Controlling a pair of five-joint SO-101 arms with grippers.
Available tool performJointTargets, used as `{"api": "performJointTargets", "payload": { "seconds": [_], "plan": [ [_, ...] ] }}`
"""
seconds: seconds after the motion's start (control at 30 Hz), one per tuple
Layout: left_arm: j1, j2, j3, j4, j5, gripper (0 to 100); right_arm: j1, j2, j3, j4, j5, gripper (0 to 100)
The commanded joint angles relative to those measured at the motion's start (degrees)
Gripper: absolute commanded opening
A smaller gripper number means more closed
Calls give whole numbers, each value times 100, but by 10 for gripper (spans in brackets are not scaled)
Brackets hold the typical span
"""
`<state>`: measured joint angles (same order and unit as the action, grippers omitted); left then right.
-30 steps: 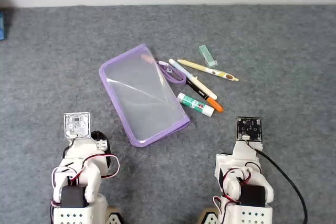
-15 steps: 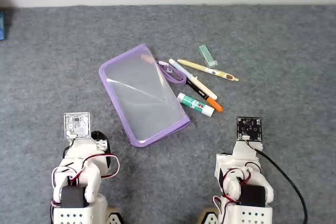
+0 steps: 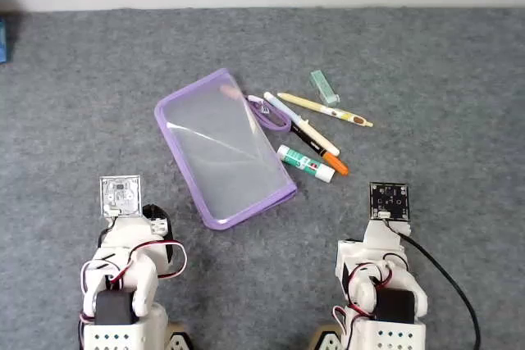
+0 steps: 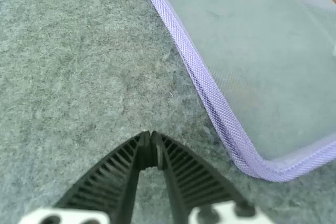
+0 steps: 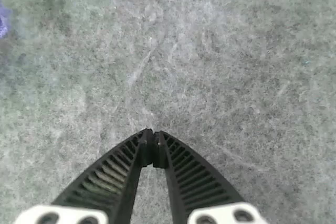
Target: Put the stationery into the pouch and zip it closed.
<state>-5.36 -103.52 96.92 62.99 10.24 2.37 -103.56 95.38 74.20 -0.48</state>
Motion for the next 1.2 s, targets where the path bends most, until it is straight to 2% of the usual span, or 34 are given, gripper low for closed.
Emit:
{"api": "performJointTargets", "payload": {
  "seconds": [0.0, 0.53, 0.7, 0.97, 1.17],
  "plan": [
    [-9, -62, -48, 18, 44, 14, -31, -31, 105, 66, 35, 10],
    [-9, -62, -48, 18, 44, 14, -48, -31, 105, 66, 44, 12],
    [-9, -62, -48, 18, 44, 14, -189, -40, 70, -312, 9, 9],
    [-9, -62, -48, 18, 44, 14, -110, 119, -1495, 136, 132, 8],
    [-9, -62, -48, 18, 44, 14, -514, 1903, -2910, 84, 299, 8]
  ]
}}
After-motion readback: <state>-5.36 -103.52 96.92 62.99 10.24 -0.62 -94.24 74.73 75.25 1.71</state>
